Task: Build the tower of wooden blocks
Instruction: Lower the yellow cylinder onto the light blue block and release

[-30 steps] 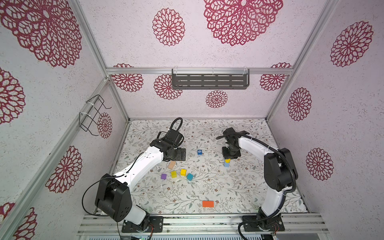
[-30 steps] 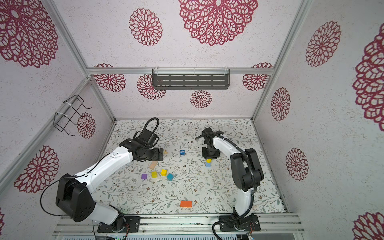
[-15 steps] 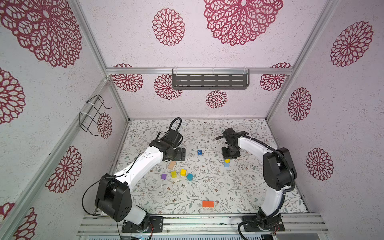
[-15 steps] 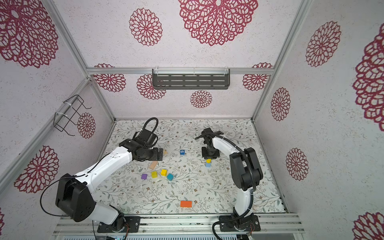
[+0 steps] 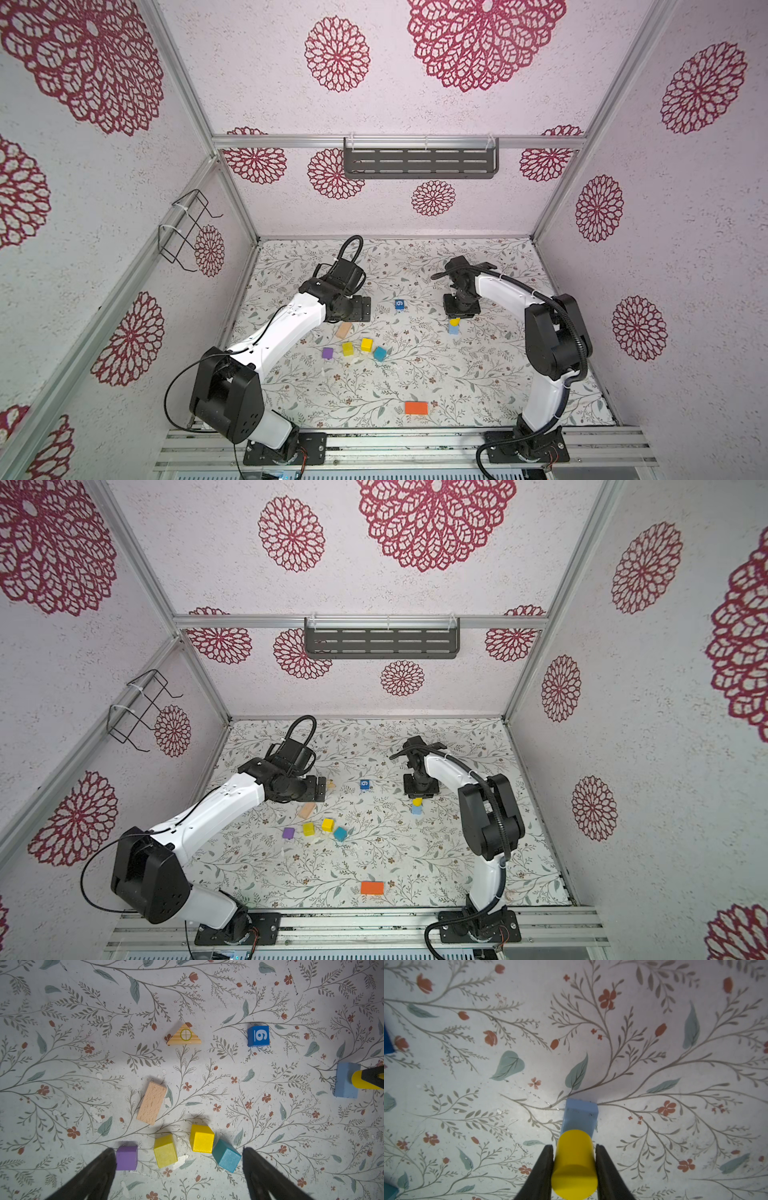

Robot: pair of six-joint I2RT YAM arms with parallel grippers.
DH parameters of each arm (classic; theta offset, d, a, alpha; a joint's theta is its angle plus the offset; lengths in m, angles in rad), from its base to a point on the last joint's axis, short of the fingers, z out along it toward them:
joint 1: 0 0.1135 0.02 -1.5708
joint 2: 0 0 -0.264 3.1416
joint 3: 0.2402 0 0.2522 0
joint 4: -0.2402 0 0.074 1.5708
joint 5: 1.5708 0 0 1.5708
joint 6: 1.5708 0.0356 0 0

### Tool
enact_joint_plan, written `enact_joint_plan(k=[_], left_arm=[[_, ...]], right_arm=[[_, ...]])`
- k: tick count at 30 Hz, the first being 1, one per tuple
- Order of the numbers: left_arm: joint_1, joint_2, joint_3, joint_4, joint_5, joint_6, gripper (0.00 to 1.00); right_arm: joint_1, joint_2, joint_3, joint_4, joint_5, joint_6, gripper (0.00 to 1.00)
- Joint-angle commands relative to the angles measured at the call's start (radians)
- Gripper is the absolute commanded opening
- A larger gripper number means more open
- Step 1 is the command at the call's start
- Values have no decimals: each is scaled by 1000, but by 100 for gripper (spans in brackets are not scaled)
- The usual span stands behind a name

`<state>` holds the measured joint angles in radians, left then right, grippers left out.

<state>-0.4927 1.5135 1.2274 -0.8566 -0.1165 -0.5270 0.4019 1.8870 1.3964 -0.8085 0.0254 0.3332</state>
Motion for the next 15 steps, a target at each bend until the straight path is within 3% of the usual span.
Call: enact_joint_plan(k=[1, 15], left_arm=[[8, -9, -11, 14, -1, -2, 97], [8, -15, -10, 12, 4, 0, 97]], right_arm=[[-5, 4, -5, -9, 18, -2, 33], [-6, 12, -8, -8, 22, -2, 43]])
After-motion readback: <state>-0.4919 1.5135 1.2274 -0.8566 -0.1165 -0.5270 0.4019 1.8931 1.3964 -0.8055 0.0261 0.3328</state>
